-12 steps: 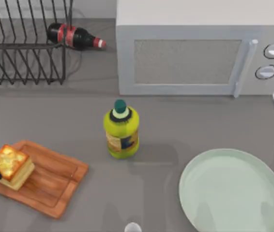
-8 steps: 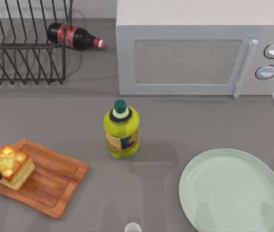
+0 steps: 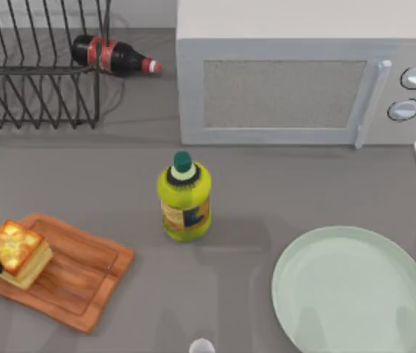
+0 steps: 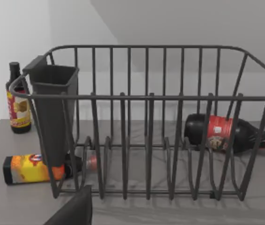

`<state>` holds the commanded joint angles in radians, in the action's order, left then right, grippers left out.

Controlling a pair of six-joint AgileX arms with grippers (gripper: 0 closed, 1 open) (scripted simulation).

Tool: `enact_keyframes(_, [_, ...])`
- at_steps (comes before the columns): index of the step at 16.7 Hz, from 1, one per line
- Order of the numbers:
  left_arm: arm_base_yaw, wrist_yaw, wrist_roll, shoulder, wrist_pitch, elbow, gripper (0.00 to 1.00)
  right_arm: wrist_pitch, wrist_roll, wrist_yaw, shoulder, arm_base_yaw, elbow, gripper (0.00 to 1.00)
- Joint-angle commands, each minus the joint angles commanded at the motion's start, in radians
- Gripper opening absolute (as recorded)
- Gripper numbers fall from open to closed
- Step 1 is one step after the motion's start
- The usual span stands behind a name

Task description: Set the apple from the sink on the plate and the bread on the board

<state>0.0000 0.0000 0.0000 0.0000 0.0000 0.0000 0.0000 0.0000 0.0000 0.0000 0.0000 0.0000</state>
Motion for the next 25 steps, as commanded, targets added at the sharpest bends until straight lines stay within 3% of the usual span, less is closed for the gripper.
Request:
enact_keyframes(15, [0.000, 0.000, 0.000, 0.000, 0.000, 0.000, 1.00, -0.040, -0.009, 0.000, 0.062, -0.009, 0.060, 1.00])
enact_keyframes(19, [0.000, 0.000, 0.000, 0.000, 0.000, 0.000, 1.00, -0.173, -0.037, 0.000, 0.293, -0.040, 0.262, 1.00])
enact_keyframes(25, [0.000, 0.000, 0.000, 0.000, 0.000, 0.000, 1.00, -0.471, -0.101, 0.001, 0.881, -0.109, 0.718, 1.00])
